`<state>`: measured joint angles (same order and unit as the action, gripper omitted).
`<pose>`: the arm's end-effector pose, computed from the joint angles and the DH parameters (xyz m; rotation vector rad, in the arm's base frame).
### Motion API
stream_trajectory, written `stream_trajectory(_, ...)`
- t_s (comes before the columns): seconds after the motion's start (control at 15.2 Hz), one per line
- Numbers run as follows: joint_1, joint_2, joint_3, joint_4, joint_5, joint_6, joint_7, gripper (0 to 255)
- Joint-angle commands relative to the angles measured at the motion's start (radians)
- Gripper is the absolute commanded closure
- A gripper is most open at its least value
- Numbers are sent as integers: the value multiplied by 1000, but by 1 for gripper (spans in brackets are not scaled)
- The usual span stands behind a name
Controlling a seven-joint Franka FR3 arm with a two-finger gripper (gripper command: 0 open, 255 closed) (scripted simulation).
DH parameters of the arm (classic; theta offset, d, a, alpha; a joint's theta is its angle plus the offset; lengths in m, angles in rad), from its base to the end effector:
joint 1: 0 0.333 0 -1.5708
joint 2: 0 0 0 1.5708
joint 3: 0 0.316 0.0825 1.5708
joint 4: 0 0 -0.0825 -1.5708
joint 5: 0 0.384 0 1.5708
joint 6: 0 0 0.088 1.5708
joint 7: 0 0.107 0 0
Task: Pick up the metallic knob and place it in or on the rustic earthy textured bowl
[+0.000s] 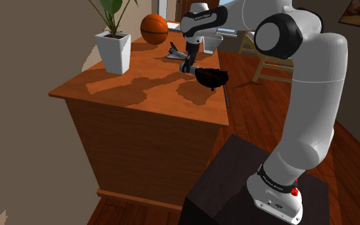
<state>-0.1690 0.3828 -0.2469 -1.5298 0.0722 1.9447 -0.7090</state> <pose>0.6273 -0.2477 0.4466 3.0663 0.4436 0.0384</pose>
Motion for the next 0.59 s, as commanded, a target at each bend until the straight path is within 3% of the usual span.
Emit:
stream_trajectory(0.0, 0, -4, -1, 14, -1, -18, 0, 255)
stream_trajectory(0.53, -4, -12, -3, 110, -4, -121, 2, 255)
